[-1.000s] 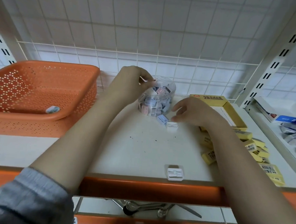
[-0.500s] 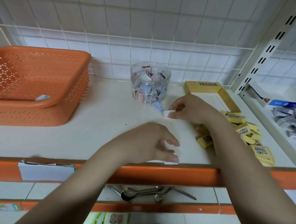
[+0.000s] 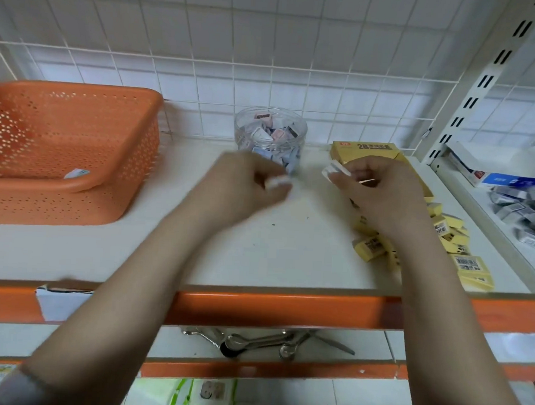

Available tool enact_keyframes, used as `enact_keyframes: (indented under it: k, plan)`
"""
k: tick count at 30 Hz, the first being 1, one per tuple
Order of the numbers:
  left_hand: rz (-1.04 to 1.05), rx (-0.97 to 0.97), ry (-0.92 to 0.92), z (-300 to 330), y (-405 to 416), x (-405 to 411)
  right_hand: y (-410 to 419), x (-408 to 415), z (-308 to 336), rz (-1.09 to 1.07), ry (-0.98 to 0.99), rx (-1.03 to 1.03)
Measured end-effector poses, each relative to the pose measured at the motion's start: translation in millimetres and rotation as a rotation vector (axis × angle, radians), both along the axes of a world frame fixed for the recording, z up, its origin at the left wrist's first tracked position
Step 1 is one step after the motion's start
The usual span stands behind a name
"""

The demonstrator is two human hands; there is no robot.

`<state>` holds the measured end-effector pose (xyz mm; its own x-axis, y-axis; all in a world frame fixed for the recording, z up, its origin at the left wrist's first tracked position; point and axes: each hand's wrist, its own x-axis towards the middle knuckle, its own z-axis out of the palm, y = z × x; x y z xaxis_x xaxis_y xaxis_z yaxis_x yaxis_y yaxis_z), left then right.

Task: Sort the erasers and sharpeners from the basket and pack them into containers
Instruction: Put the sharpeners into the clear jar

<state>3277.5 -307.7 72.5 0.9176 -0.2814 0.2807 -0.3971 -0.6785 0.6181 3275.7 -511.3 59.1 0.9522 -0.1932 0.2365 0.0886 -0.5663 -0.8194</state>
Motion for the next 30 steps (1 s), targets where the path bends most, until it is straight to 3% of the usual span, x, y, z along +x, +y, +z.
enact_keyframes:
  k: [5,11,16,21,27,30]
  plan:
    - [0.155,0.007,-0.146,28,4,75,7,-12,-10,-0.070,-0.026,0.082]
    - [0.184,0.131,-0.035,18,5,120,15,-12,-19,-0.084,-0.047,0.158]
    - [0.258,-0.048,-0.149,8,15,90,24,20,4,-0.066,-0.110,0.102]
    - [0.294,-0.161,-0.037,-16,28,43,46,87,27,-0.006,-0.101,-0.054]
    - [0.277,-0.031,0.068,-33,30,22,57,115,23,0.015,-0.055,-0.121]
    - [0.123,0.098,0.025,-29,22,30,47,87,24,0.007,-0.106,-0.108]
